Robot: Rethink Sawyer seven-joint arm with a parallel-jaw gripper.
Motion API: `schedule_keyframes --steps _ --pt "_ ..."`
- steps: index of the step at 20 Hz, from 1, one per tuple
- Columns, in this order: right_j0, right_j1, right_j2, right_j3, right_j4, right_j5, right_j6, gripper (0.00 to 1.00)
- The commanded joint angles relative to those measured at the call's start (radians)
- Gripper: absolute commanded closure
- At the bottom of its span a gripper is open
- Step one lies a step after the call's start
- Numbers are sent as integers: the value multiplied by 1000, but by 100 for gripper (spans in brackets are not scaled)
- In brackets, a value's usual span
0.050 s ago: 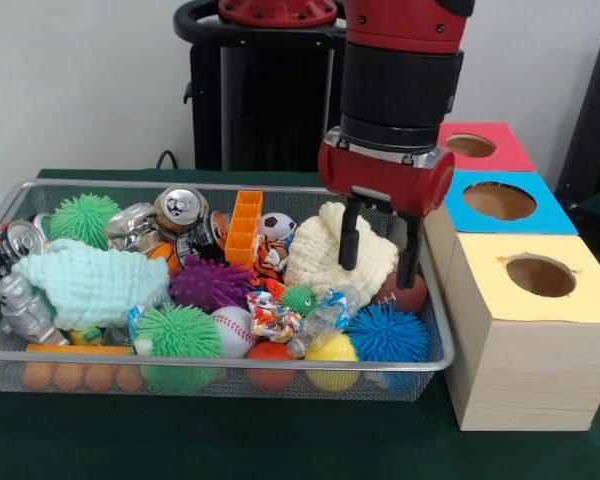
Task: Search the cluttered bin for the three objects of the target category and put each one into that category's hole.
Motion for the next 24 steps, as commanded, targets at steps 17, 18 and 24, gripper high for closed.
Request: schedule_keyframes --steps 17,18,24 --pt "-55 -15 78 -99 -153 199 -17 0" --pt "-64 -22 88 -100 -159 207 -36 0" --pt "-128 -49 160 -120 -208 248 -165 0"
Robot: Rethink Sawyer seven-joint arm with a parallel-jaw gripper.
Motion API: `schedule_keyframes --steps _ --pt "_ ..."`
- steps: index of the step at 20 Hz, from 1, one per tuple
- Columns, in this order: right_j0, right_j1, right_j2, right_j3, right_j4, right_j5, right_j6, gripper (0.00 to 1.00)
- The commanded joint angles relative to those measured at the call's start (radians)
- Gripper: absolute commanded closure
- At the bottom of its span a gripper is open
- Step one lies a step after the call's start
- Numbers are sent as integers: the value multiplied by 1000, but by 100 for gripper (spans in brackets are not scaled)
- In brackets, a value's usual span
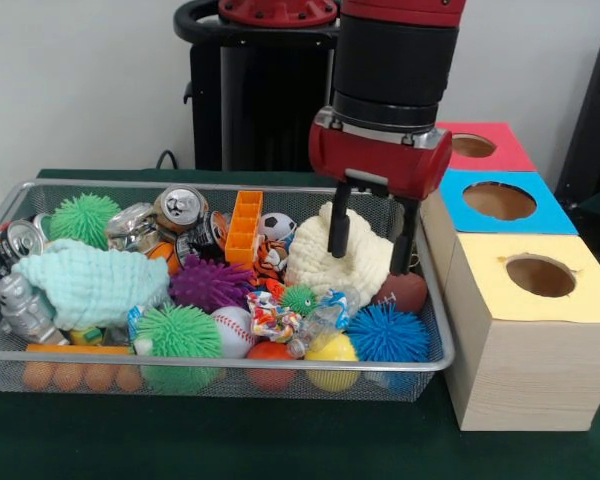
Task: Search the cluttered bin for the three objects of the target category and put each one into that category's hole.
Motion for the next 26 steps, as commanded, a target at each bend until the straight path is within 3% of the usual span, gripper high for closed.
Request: schedule_keyframes --steps 1,17,26 --pt "-83 -16 117 -36 -72 119 -171 0" --pt "-182 18 206 -12 -136 101 -126 0" --pt "-172 35 204 -7 -146 106 -55 0"
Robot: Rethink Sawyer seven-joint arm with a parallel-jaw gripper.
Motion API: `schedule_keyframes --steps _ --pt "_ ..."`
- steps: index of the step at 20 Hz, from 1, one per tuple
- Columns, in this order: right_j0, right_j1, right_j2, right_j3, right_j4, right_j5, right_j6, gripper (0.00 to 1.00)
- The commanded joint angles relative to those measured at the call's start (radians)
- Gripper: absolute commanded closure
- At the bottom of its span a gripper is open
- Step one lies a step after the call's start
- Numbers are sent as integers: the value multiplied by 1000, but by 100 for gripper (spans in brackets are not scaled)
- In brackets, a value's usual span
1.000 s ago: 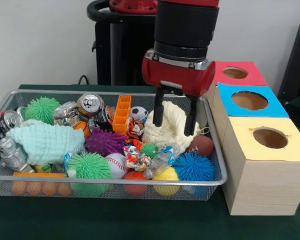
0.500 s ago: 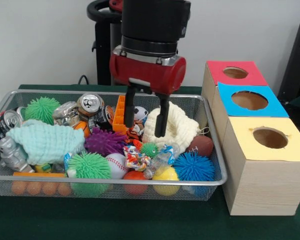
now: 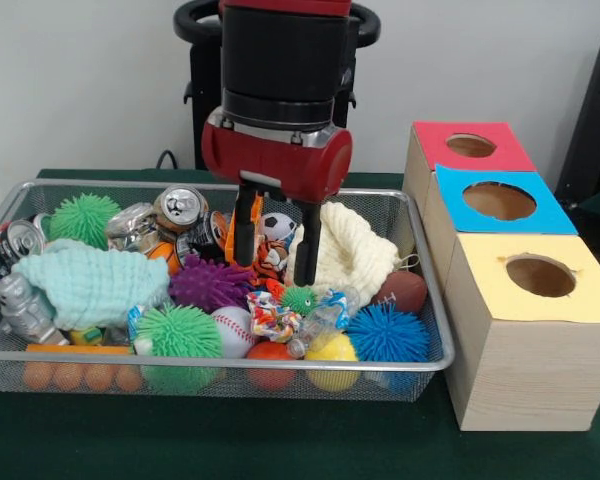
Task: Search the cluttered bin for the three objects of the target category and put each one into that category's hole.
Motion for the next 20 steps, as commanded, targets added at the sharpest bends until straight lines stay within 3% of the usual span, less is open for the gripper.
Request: schedule_keyframes --steps 1,20 --pt "-5 50 91 33 -38 91 -51 0" --pt "-13 103 84 45 -56 10 -28 0"
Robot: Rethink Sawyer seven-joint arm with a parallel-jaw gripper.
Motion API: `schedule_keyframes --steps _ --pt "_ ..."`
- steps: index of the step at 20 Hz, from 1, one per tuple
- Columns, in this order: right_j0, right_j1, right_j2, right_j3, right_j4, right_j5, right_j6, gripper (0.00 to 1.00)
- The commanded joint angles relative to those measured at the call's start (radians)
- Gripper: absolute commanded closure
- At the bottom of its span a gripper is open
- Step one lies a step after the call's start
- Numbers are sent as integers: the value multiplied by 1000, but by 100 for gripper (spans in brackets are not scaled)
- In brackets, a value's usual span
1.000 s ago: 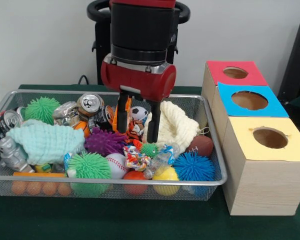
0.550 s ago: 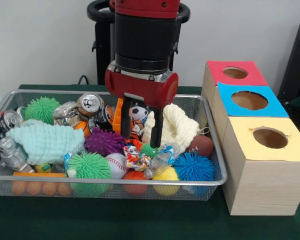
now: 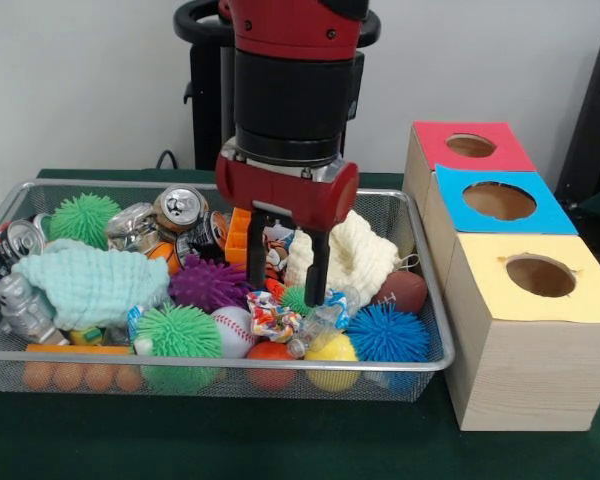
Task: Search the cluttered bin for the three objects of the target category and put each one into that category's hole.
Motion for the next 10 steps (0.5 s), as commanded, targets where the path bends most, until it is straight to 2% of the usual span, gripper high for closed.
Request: schedule_keyframes --steps 1,10 --pt "-14 61 72 48 -51 3 -24 0" --pt "-9 80 58 97 -68 -66 4 0"
